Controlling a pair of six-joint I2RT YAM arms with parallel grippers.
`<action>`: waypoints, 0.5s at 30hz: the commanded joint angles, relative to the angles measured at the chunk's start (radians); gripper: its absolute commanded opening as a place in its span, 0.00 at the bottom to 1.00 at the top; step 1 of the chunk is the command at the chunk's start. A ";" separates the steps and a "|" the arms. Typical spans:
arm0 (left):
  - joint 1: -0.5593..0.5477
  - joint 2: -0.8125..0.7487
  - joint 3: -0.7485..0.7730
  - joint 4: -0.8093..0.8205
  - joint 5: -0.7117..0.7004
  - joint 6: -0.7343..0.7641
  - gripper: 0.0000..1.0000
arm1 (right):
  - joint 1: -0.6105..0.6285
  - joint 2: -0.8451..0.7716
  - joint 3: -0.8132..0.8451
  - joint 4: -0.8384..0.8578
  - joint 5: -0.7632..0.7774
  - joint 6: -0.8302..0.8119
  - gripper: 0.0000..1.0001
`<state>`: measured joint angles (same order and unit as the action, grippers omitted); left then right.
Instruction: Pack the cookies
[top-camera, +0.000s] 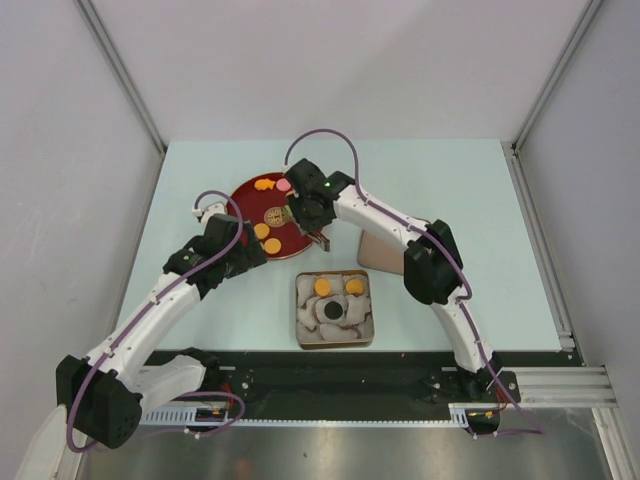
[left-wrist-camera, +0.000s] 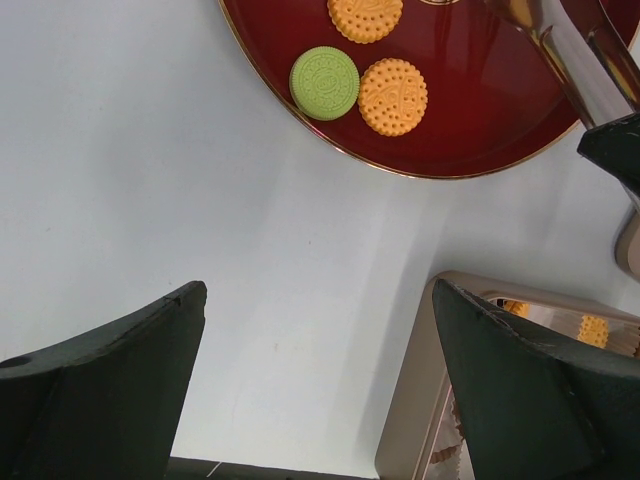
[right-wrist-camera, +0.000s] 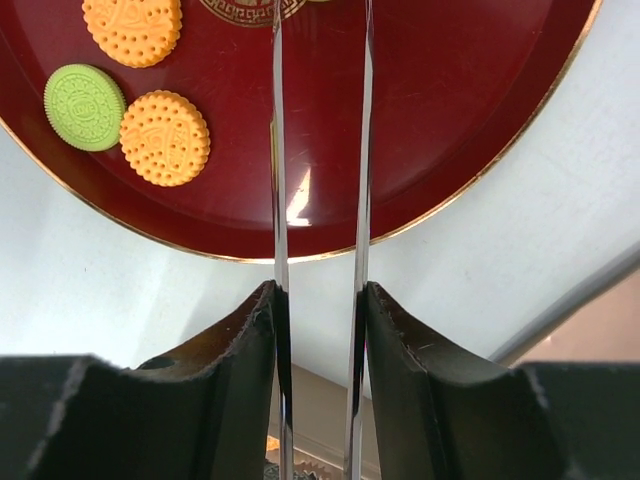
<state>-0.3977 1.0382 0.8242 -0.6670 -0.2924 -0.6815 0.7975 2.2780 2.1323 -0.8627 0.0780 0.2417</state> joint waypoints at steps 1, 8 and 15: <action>0.007 -0.010 -0.002 0.021 0.002 -0.003 1.00 | 0.005 -0.132 0.018 -0.015 0.043 -0.012 0.35; 0.007 -0.015 -0.002 0.018 -0.001 -0.003 1.00 | 0.038 -0.300 -0.092 -0.041 0.088 -0.027 0.35; 0.007 -0.003 0.004 0.030 0.009 -0.004 1.00 | 0.052 -0.456 -0.298 0.014 0.123 -0.018 0.37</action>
<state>-0.3977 1.0382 0.8242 -0.6662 -0.2920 -0.6819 0.8474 1.8767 1.9007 -0.8867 0.1722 0.2298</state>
